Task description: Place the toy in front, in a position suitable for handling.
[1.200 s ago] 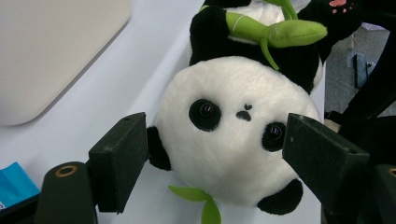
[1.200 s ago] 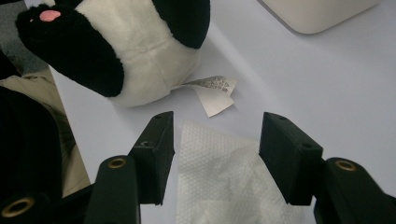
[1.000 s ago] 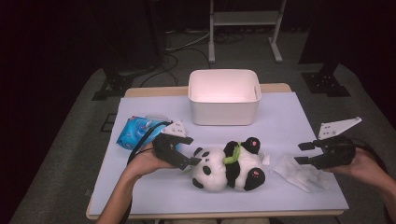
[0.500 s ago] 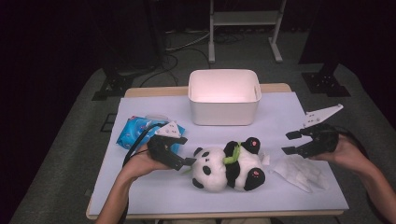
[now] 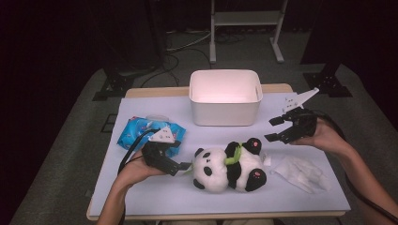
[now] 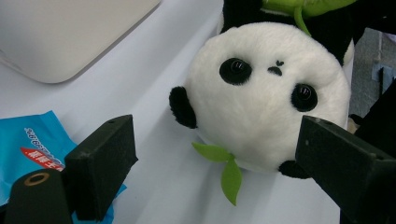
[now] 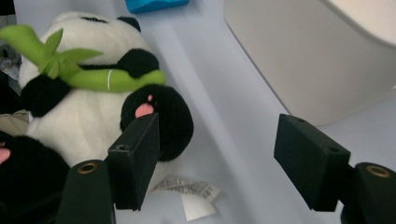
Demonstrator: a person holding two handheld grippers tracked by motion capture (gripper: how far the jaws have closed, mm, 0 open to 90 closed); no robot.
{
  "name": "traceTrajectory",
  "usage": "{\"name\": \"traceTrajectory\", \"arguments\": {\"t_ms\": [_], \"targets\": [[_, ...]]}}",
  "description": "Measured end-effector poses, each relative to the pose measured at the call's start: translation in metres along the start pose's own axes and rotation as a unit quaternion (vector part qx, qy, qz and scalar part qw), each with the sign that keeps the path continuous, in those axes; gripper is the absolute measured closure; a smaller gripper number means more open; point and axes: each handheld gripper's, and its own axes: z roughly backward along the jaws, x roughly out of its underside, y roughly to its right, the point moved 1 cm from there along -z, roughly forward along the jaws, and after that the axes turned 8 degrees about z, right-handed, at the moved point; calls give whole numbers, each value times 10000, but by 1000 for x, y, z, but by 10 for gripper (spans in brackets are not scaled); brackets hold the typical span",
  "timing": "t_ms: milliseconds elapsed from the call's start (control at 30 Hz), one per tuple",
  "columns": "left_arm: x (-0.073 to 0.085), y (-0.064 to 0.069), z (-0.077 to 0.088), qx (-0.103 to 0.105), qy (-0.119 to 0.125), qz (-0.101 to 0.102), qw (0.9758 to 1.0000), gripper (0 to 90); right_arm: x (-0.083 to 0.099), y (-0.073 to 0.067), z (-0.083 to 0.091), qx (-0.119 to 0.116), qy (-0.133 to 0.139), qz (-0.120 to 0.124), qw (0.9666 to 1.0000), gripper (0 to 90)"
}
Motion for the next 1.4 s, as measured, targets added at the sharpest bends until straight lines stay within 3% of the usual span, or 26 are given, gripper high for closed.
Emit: {"name": "traceTrajectory", "arguments": {"t_ms": [400, 1233, 1400], "targets": [[11, -4, 4, -98, 115, 103, 9998, 107, -33, 11, -16, -77, -50, 258, 9996, 266], [23, -7, 5, -80, 40, 219, 9997, 104, -80, 22, -51, -211, -220, 630, 9975, 266], [24, -9, 8, -121, 121, 273, 9995, 104, -89, 26, -56, -241, -253, 691, 9970, 265]]}}
